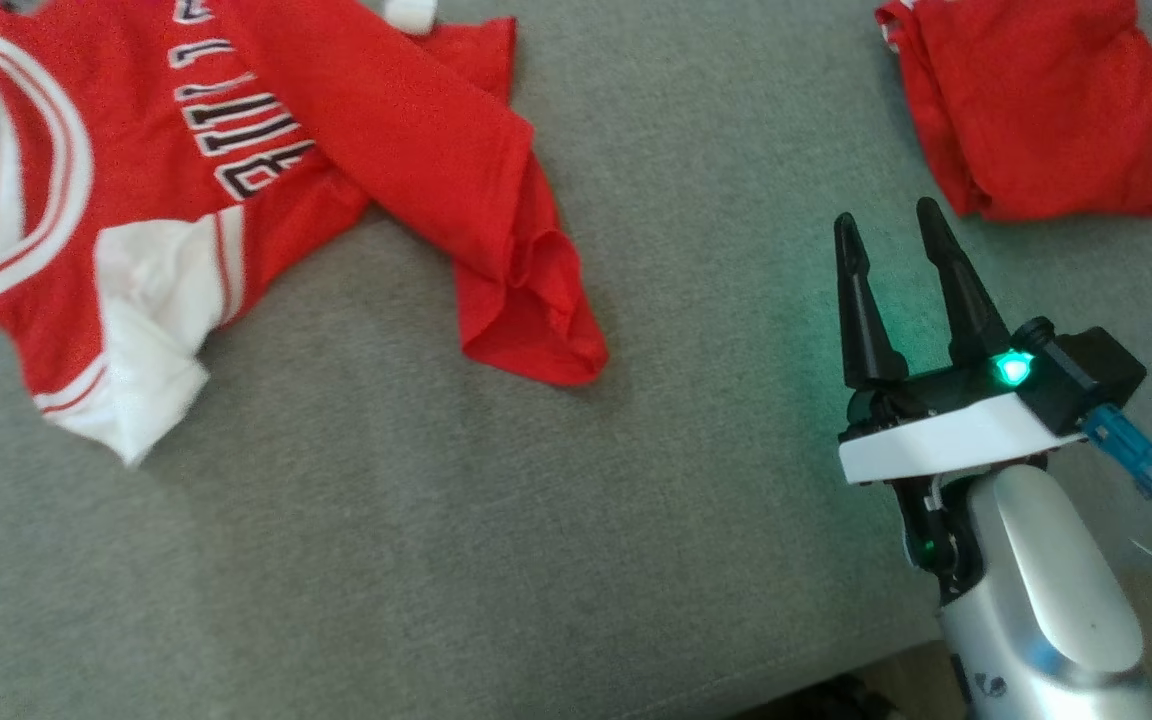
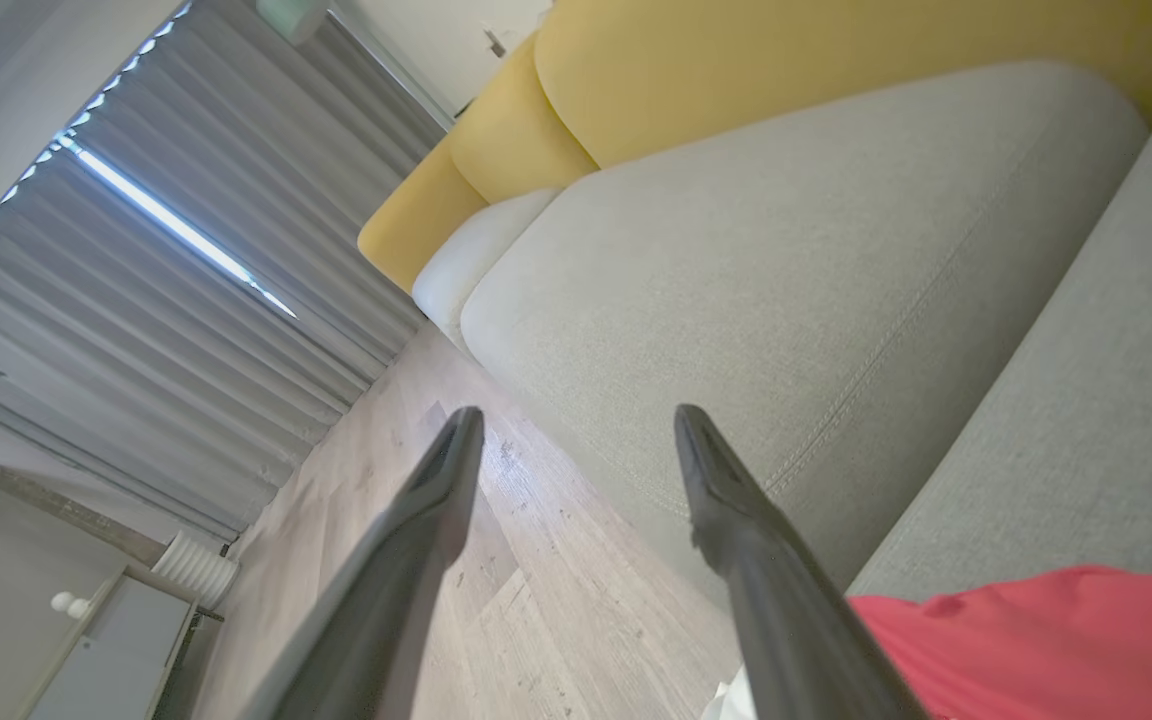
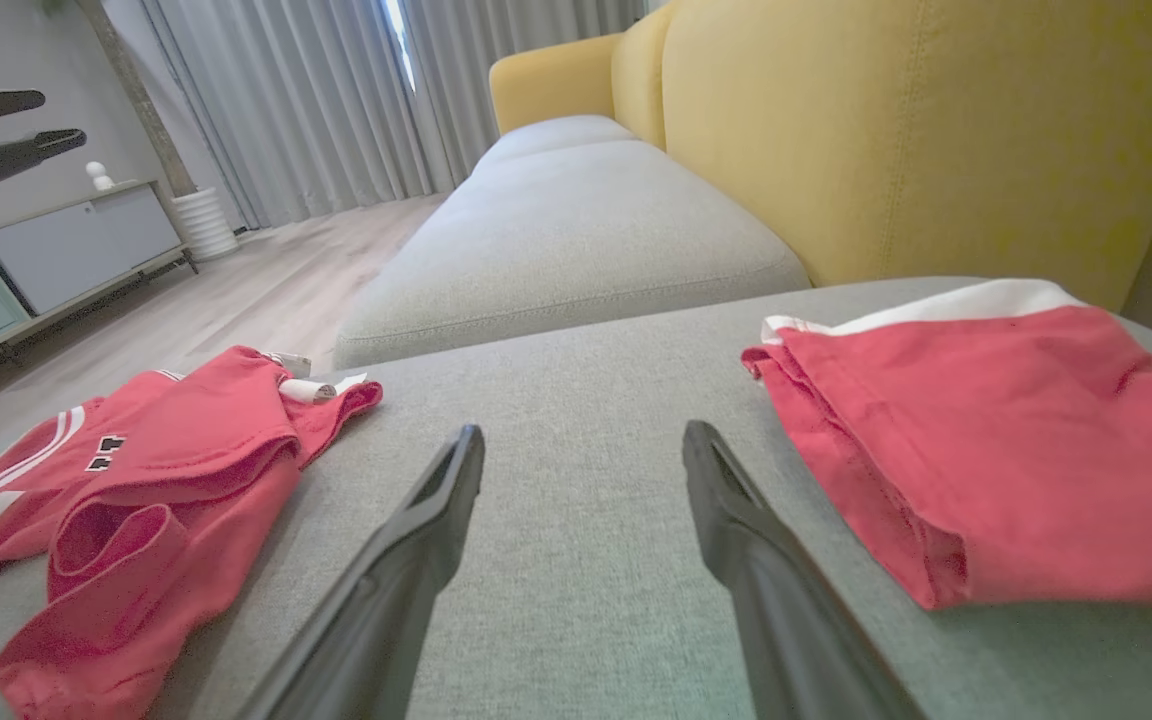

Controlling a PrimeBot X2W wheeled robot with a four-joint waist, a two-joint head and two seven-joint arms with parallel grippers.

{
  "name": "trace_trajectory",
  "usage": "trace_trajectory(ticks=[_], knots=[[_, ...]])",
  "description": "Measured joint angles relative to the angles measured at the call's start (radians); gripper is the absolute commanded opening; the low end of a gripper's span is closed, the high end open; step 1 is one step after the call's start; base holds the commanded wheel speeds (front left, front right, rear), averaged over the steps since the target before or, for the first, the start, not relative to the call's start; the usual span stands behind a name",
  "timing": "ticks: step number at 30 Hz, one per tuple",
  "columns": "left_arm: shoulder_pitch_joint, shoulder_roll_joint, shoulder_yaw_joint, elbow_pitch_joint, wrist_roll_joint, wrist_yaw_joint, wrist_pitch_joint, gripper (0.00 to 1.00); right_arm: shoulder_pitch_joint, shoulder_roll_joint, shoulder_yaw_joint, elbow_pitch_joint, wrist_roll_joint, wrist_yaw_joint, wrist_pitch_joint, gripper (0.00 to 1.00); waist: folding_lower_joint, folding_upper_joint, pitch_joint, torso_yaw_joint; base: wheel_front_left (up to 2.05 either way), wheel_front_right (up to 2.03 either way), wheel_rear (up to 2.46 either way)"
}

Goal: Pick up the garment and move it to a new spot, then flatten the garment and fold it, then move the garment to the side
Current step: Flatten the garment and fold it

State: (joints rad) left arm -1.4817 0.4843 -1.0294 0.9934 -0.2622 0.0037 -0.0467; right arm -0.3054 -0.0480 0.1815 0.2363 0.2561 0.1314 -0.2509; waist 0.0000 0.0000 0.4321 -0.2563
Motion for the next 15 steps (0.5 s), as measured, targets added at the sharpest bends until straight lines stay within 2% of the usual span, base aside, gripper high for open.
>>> trace_trajectory(ticks=[8,15], knots=[[0.146,-0.084,0.106,0.019,-0.158,0.018,-0.161,1.00,0.005,0.000,-0.041,0.002,-0.038,0.000,0.000,1.00,-0.0002,0.0000,-0.080,0.060,0.00,0.00,0.00],[0.374,-0.115,0.239,-0.097,-0.312,0.051,-0.203,1.00,0.038,0.000,-0.107,0.001,-0.086,0.000,0.000,1.00,-0.0003,0.0000,-0.162,0.144,0.00,0.00,0.00]])
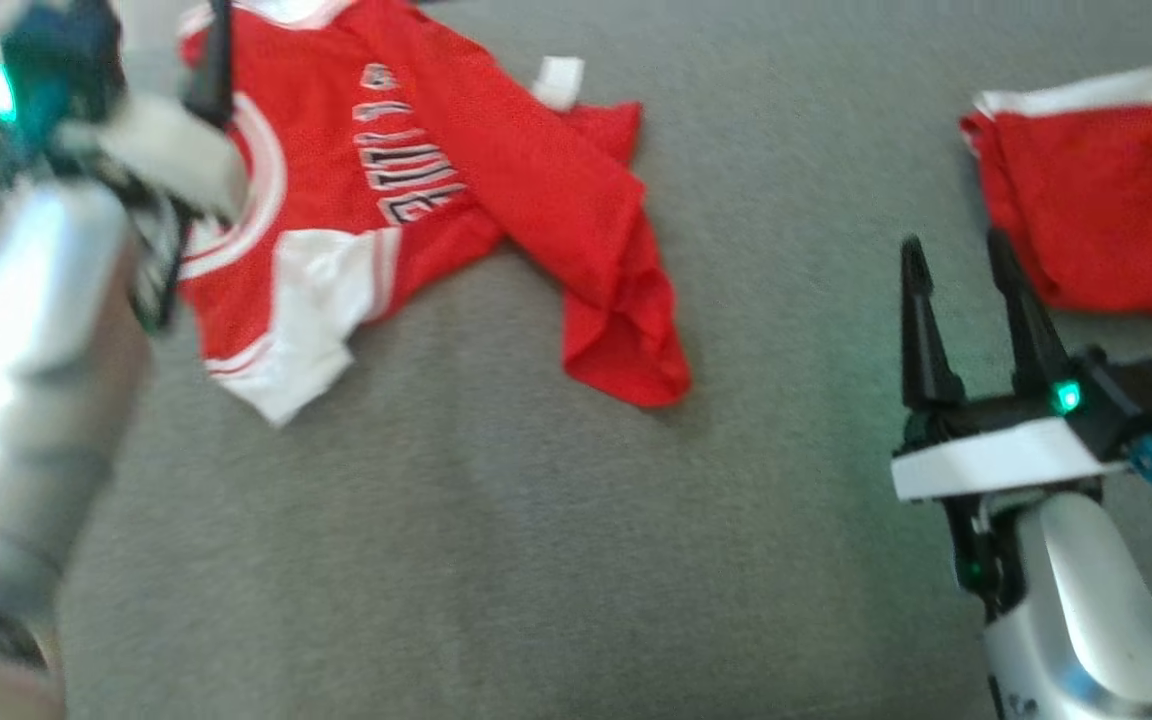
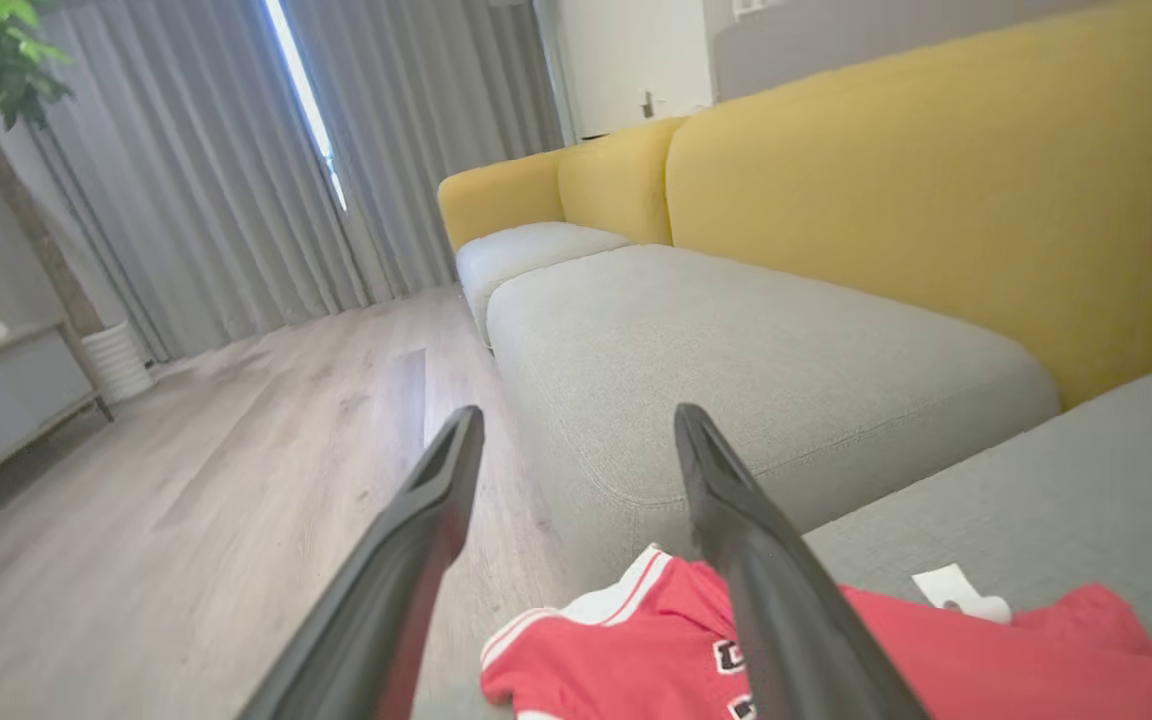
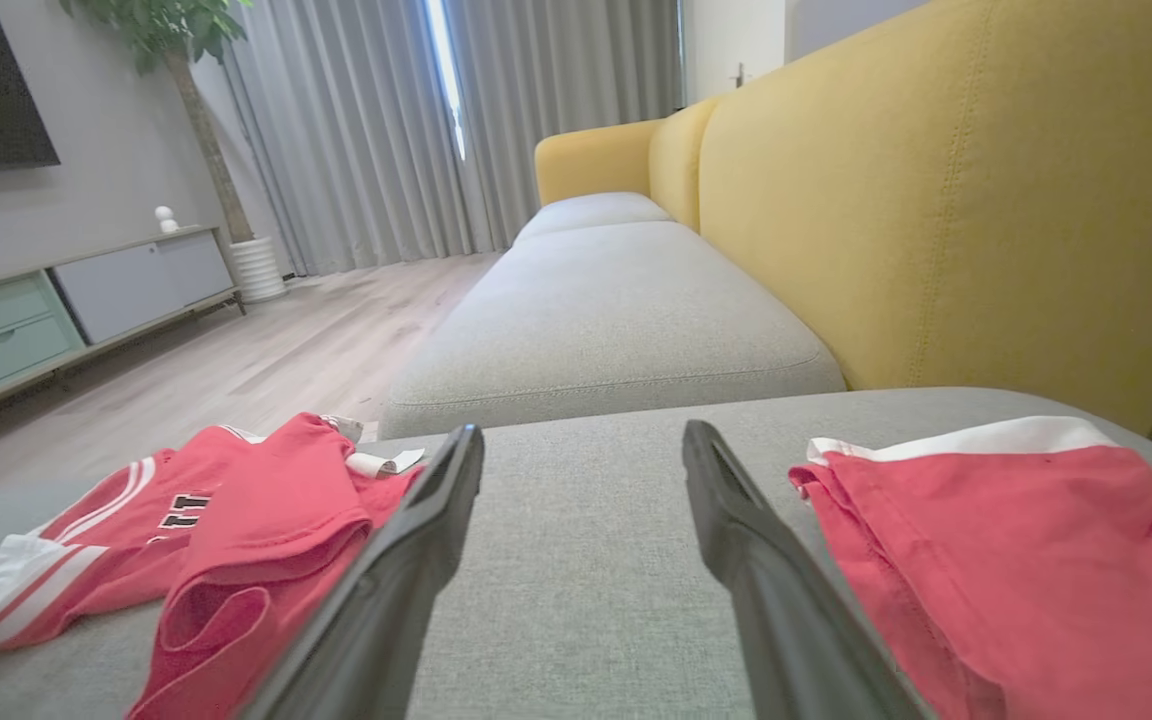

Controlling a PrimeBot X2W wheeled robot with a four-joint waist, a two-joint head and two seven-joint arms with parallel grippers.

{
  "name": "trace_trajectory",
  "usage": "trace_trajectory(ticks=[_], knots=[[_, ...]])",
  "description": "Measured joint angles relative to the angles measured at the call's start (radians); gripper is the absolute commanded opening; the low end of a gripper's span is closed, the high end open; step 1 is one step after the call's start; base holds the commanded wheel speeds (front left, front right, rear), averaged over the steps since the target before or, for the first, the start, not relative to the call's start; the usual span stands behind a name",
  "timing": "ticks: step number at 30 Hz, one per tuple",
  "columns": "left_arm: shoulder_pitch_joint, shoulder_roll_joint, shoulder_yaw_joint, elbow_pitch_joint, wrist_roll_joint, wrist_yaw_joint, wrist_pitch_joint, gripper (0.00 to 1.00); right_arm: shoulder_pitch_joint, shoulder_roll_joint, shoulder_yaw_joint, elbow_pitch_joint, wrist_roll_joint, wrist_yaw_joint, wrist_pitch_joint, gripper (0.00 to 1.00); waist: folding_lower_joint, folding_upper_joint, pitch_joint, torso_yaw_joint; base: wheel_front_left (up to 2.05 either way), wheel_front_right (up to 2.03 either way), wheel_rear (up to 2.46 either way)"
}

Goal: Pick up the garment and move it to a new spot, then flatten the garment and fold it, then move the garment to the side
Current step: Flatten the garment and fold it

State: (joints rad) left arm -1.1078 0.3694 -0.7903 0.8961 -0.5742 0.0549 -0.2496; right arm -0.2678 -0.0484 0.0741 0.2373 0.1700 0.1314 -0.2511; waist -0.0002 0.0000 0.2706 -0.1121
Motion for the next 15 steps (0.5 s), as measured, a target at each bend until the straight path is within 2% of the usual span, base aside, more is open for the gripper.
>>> trace_trajectory(ticks=[7,13,15], knots=[[0.367,-0.014,0.169,-0.317,-0.078,0.062,-0.002,1.00,0.070,0.000,-0.053,0.001,-0.030,0.000,0.000,1.00,0.0000,0.0000,-0.085,0.094,0.00,0.00,0.00],[0.722,-0.065,0.281,-0.560,-0.061,0.097,-0.003,1.00,0.115,0.001,-0.060,0.003,-0.033,0.000,0.000,1.00,-0.0001,0.0000,-0.166,0.160,0.00,0.00,0.00],[0.792,-0.082,0.305,-0.593,-0.046,0.104,-0.003,1.00,0.131,0.001,-0.056,0.006,-0.031,0.000,0.000,1.00,0.0000,0.0000,-0.185,0.169,0.00,0.00,0.00]])
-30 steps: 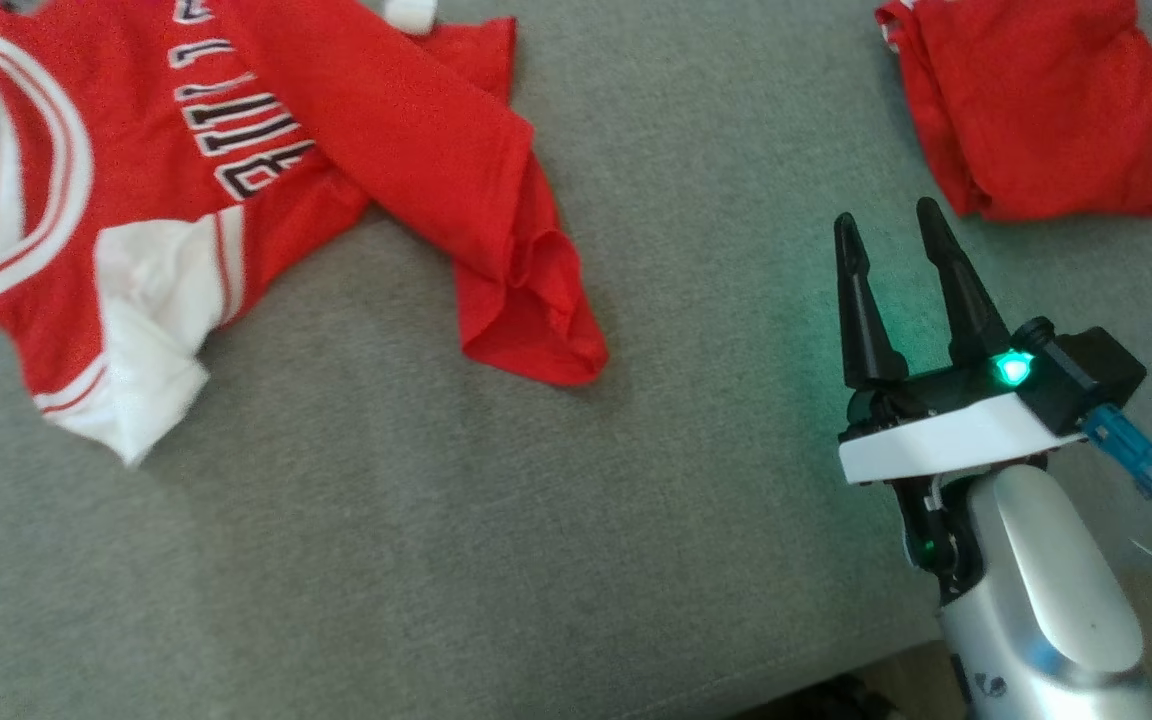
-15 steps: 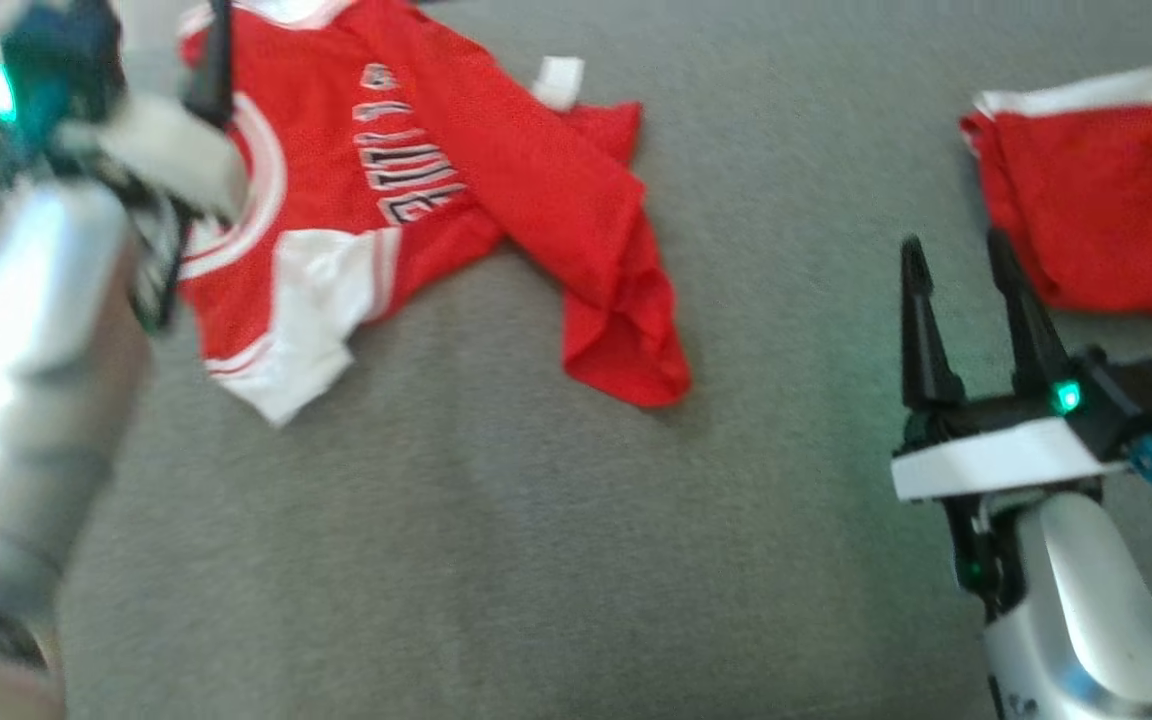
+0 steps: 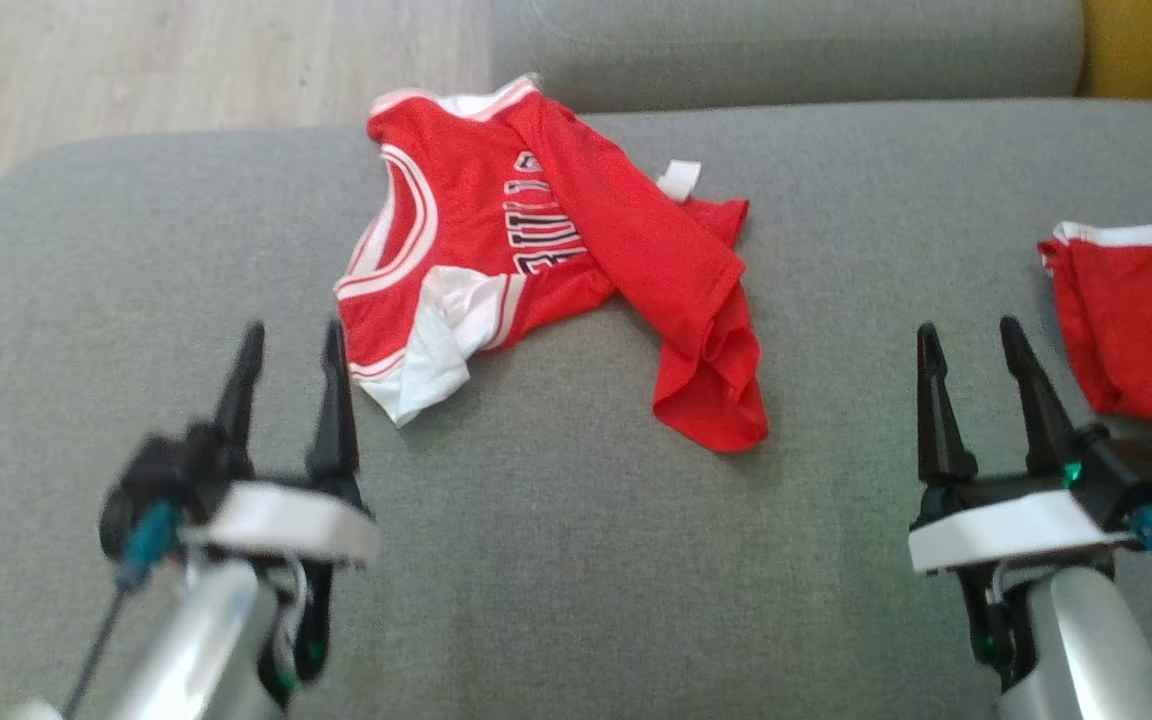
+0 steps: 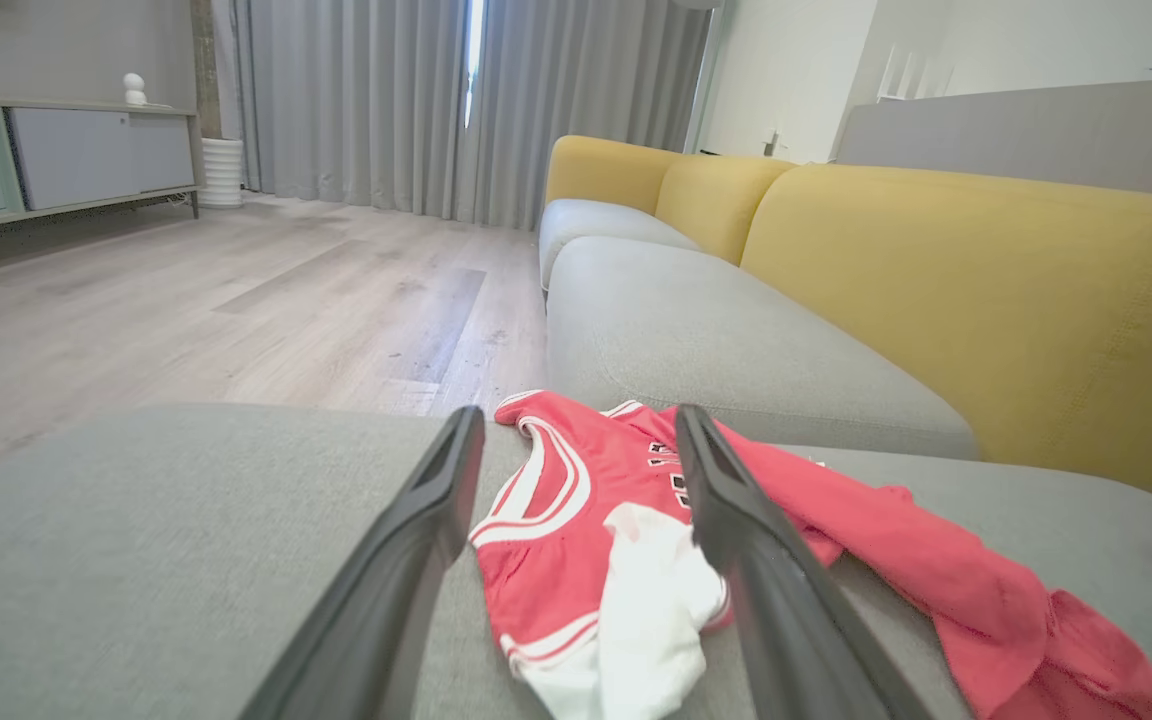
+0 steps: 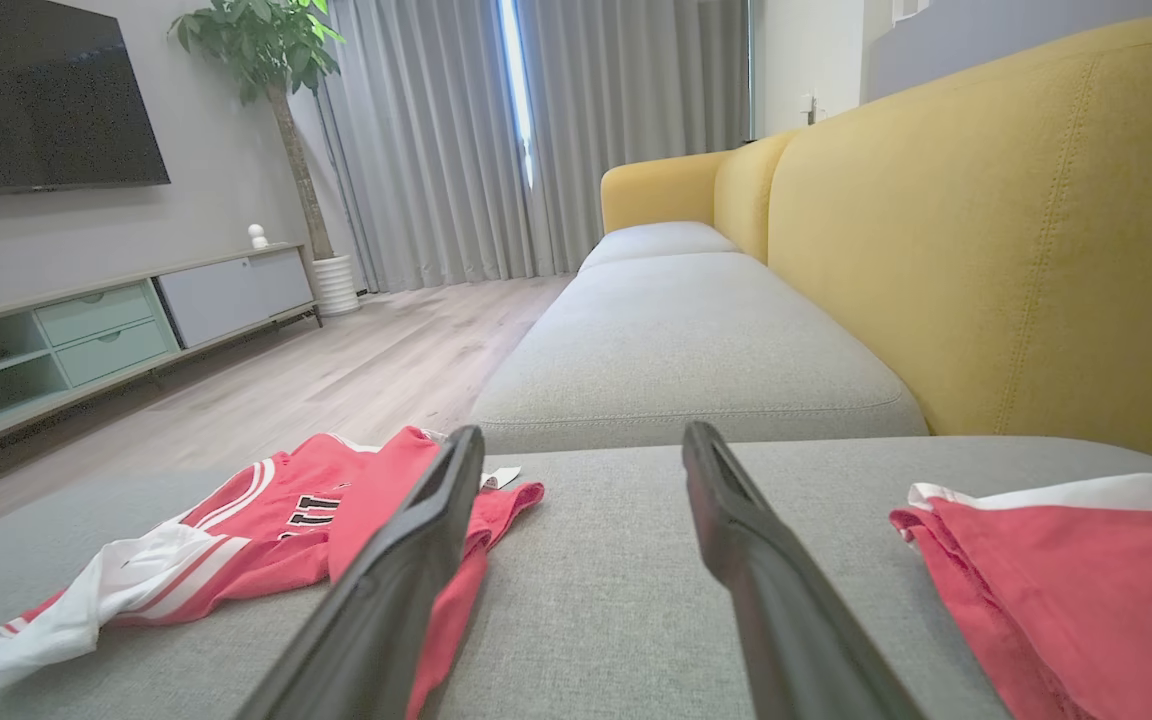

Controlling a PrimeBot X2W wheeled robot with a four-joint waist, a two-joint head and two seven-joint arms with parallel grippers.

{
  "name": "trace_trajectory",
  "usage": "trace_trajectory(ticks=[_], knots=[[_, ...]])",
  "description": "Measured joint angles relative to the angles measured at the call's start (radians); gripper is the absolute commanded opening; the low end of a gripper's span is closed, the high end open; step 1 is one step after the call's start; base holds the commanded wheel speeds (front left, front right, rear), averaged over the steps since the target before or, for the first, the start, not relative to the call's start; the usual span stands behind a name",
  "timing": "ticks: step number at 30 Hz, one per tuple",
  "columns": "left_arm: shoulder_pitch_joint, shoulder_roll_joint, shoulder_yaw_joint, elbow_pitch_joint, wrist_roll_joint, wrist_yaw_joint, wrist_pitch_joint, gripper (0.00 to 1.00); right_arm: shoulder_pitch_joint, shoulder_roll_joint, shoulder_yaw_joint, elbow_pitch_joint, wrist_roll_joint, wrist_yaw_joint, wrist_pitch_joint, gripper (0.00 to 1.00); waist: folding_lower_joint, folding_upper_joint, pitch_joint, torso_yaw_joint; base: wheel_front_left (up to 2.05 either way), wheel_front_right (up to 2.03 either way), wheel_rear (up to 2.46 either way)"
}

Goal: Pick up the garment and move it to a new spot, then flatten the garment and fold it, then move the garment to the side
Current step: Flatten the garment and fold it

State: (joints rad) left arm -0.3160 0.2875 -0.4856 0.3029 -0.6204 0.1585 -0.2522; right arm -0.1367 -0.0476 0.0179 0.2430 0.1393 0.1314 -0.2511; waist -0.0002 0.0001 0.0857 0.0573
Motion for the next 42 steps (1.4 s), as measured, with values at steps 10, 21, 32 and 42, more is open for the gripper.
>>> trace_trajectory(ticks=[10,21,32,42], knots=[[0.120,-0.056,0.040,-0.049,0.109,-0.030,0.000,1.00,0.025,0.000,0.010,0.017,0.002,0.000,0.000,1.00,0.0002,0.0000,-0.017,0.020,0.00,0.00,0.00],[0.033,-0.121,0.040,-0.034,0.174,-0.081,0.000,1.00,-0.296,-0.019,0.008,0.141,-0.019,0.000,0.188,1.00,0.0005,0.0000,0.115,0.070,0.00,0.00,0.00],[-0.025,-0.204,0.032,0.018,0.218,-0.142,0.000,1.00,-0.602,-0.126,-0.034,0.564,-0.013,0.000,0.379,1.00,0.0005,0.0000,0.217,0.210,0.00,0.00,0.00],[-0.049,-0.235,0.034,0.031,0.235,-0.168,0.000,1.00,-0.705,-0.159,-0.003,0.749,0.000,0.000,0.385,1.00,0.0003,0.0000,0.266,0.274,0.00,0.00,0.00]])
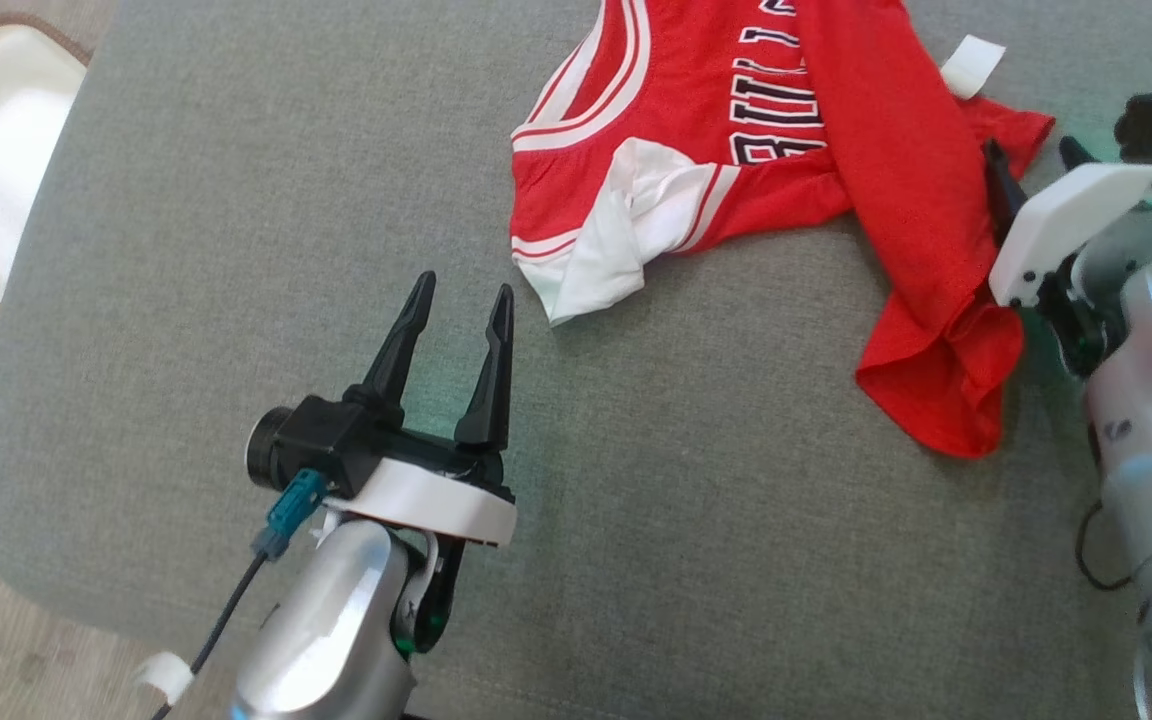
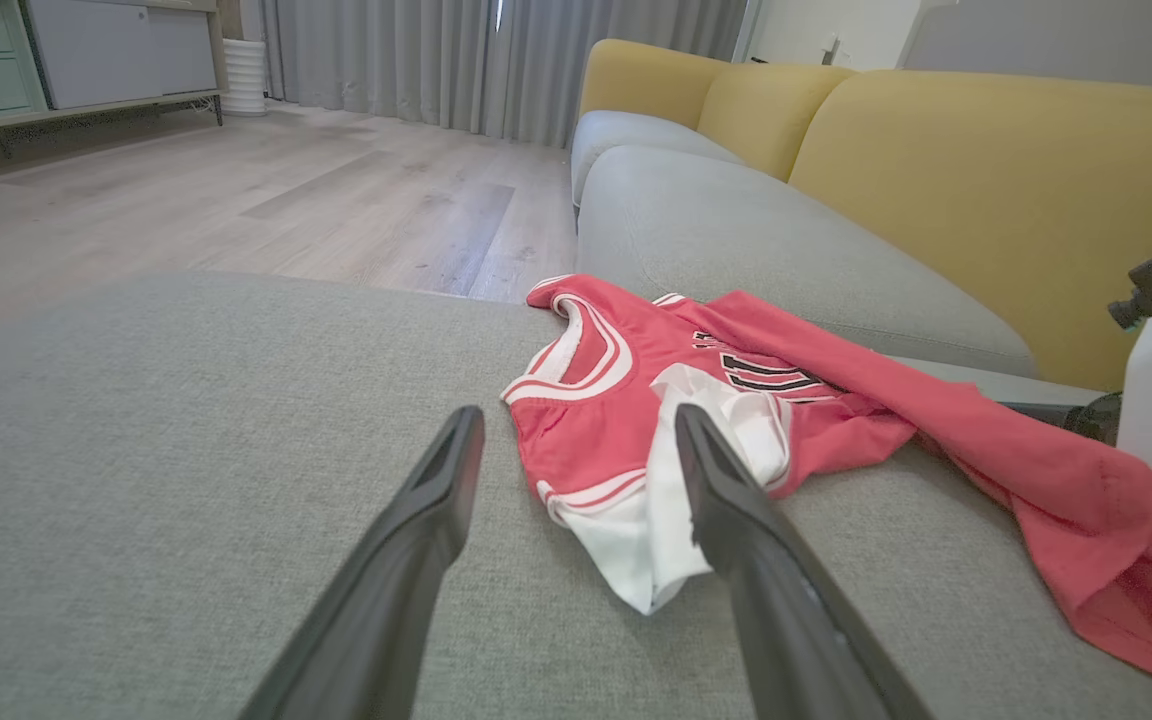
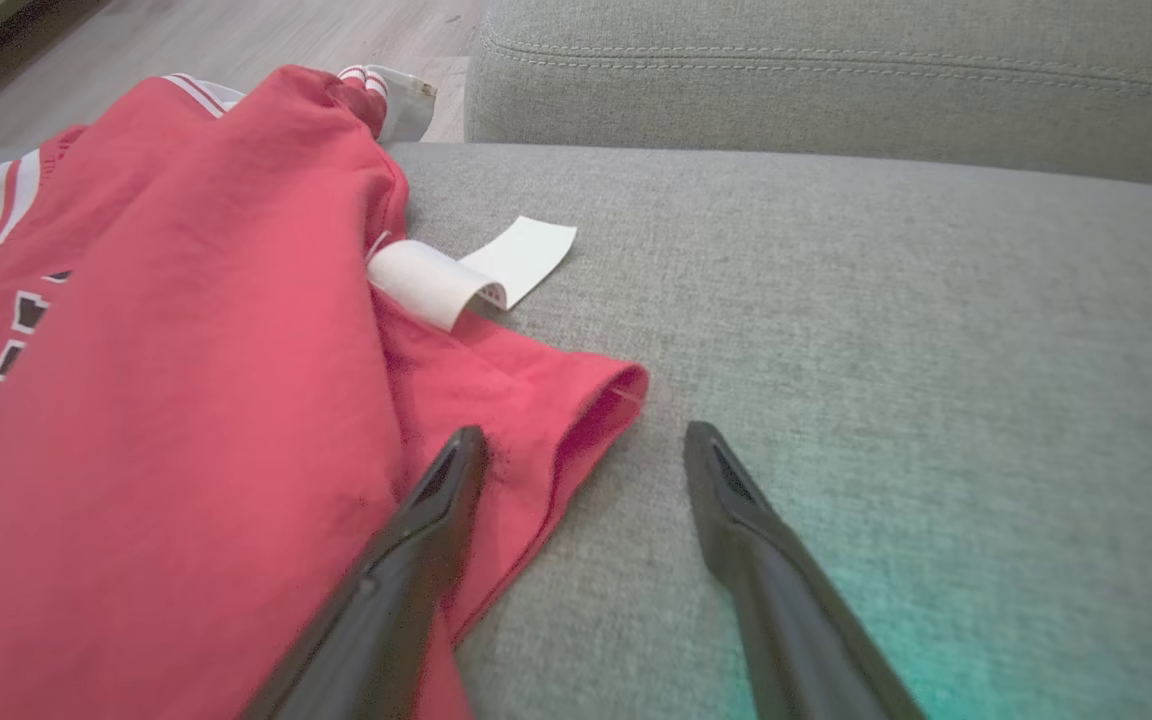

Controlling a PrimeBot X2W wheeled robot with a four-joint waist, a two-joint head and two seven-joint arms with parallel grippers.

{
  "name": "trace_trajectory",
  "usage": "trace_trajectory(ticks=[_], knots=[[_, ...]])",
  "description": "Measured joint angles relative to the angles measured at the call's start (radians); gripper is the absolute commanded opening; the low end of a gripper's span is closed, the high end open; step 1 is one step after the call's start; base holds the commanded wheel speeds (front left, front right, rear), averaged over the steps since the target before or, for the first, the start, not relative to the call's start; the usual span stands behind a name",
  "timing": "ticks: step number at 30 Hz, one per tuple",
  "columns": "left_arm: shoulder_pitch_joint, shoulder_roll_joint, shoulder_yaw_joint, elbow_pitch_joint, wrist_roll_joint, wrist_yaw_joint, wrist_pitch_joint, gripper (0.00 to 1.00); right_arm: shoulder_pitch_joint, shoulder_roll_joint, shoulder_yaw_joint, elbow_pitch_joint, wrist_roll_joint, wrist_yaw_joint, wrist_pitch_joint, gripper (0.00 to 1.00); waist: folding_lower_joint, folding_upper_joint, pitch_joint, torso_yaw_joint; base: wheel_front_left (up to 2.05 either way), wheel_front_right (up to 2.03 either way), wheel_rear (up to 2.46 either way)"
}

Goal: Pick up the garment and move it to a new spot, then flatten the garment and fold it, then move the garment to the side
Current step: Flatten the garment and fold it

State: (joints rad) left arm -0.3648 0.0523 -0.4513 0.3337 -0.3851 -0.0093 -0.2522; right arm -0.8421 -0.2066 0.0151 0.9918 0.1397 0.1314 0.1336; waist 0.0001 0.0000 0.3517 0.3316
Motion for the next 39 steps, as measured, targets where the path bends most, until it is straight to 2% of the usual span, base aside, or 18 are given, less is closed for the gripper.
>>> trace_trajectory(ticks=[3,4,5,6,7,12,20,32,34,39], knots=[[0.000,-0.002,0.001,0.003,0.001,-0.001,0.000,1.00,-0.034,-0.004,0.019,0.033,0.014,0.000,-0.002,1.00,-0.0001,0.0000,0.010,0.007,0.00,0.00,0.00],[0.000,-0.003,0.002,0.004,0.001,-0.001,0.000,1.00,-0.044,-0.005,0.028,0.043,0.021,0.000,-0.002,0.53,-0.0001,0.0000,0.013,0.008,0.00,0.00,0.00],[0.000,-0.004,0.003,0.005,0.004,-0.001,0.000,1.00,-0.053,-0.006,0.040,0.051,0.026,0.000,-0.006,0.31,0.0000,0.0000,0.014,0.009,0.00,0.00,0.00],[0.000,-0.004,0.003,0.007,0.008,-0.001,0.000,1.00,-0.056,-0.010,0.052,0.057,0.028,0.000,-0.016,0.31,-0.0001,0.0000,0.015,0.009,0.00,0.00,0.00],[0.000,-0.005,0.004,0.010,0.008,-0.006,0.000,1.00,-0.057,-0.014,0.060,0.063,0.028,0.000,-0.025,0.00,-0.0001,0.0000,0.015,0.009,0.00,0.00,0.00],[0.000,-0.007,0.007,0.015,0.008,-0.010,0.000,1.00,-0.071,-0.065,0.105,0.094,0.036,0.000,-0.052,0.00,0.0000,0.0000,0.011,0.007,0.00,0.00,0.00],[0.000,-0.009,-0.005,0.000,-0.001,-0.017,0.000,1.00,-0.205,-0.238,0.176,0.099,0.026,0.000,-0.054,0.00,-0.0002,0.0000,0.015,0.023,0.00,0.00,0.00],[-0.031,-0.010,-0.081,-0.017,-0.032,-0.008,0.000,1.00,-0.446,-0.428,0.409,0.084,-0.141,0.000,-0.063,0.00,0.0000,0.0000,0.063,0.085,0.00,0.00,0.00],[-0.038,-0.011,-0.092,-0.017,-0.035,-0.007,0.000,1.00,-0.480,-0.442,0.409,0.092,-0.174,0.000,-0.077,1.00,0.0000,0.0000,0.071,0.094,0.00,0.00,0.00],[-0.044,-0.011,-0.094,-0.018,-0.038,0.002,0.000,1.00,-0.504,-0.418,0.345,0.133,-0.195,0.000,-0.107,1.00,0.0000,0.0000,0.075,0.092,0.00,0.00,0.00]])
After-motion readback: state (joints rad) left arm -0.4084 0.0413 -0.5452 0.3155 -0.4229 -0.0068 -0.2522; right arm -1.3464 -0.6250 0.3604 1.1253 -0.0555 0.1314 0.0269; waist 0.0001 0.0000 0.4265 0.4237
